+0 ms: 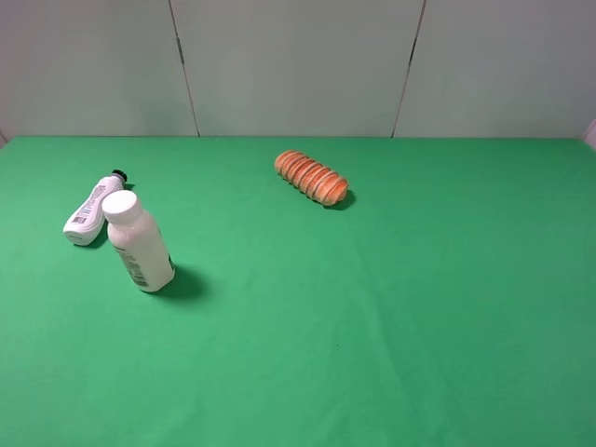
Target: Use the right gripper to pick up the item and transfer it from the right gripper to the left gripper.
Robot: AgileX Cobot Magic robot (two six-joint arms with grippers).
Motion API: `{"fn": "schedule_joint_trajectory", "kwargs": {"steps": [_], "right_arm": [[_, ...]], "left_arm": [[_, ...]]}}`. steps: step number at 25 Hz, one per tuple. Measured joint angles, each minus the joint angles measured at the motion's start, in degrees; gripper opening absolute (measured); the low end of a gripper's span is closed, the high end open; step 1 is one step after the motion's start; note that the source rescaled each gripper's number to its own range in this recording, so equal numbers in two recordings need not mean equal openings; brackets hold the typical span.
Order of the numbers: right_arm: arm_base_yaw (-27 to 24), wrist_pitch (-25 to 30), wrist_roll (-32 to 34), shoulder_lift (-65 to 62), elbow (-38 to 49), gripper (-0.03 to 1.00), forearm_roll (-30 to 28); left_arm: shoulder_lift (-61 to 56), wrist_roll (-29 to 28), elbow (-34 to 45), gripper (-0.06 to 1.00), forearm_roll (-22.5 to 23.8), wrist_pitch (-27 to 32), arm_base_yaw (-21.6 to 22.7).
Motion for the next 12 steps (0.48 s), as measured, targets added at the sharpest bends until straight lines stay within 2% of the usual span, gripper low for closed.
{"fn": "schedule_joint_trajectory", "kwargs": {"steps": [5, 12], "right_arm": [[0.0, 0.0, 0.0, 0.0, 0.0, 1.0, 0.0], [0.0, 0.06, 0.0, 0.0, 0.0, 1.0, 0.0]], "left_arm": [[-0.06, -1.09, 3.86, 1.0, -1.25, -0.38, 0.0], [-5.06, -0.97, 4.76, 1.0, -1.41, -2.33, 0.0]]}}
